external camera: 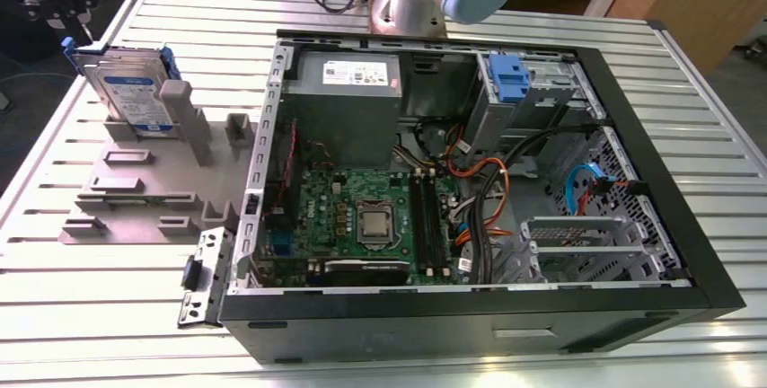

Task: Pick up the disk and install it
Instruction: 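Pick up the disk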

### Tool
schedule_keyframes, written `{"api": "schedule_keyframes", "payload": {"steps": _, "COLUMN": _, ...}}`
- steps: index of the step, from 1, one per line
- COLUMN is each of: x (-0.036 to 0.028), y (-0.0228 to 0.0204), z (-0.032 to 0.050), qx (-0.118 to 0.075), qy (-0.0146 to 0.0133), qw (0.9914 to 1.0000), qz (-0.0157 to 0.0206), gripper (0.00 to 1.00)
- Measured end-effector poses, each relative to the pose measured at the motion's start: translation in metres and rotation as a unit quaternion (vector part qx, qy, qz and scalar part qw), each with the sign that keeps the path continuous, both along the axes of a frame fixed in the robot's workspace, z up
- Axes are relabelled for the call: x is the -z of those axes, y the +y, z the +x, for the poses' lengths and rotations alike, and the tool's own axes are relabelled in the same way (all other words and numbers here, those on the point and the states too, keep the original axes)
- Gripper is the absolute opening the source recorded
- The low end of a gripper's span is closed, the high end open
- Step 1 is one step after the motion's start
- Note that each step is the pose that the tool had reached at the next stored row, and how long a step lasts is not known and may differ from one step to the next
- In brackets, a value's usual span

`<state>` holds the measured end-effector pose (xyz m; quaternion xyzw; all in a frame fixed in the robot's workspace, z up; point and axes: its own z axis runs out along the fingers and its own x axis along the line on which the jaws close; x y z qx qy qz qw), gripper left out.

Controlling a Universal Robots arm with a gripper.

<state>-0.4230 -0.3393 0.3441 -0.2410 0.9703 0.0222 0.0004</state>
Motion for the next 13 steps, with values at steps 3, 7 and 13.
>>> {"api": "schedule_keyframes", "payload": {"steps": 3, "x": 0.0000, "y": 0.0000, "z": 0.0000, "qx": -0.012, "qy": 0.0000, "qw": 0.99993, "qz": 0.0000, "gripper": 0.11}}
{"api": "schedule_keyframes", "payload": {"steps": 7, "x": 0.0000, "y": 0.0000, "z": 0.0000, "qx": -0.029, "qy": 0.0000, "qw": 0.99958, "qz": 0.0000, "gripper": 0.11}}
{"api": "schedule_keyframes", "payload": {"steps": 13, "x": 0.0001, "y": 0.0000, "z": 0.0000, "qx": -0.054, "qy": 0.0000, "qw": 0.99854, "qz": 0.0000, "gripper": 0.11}}
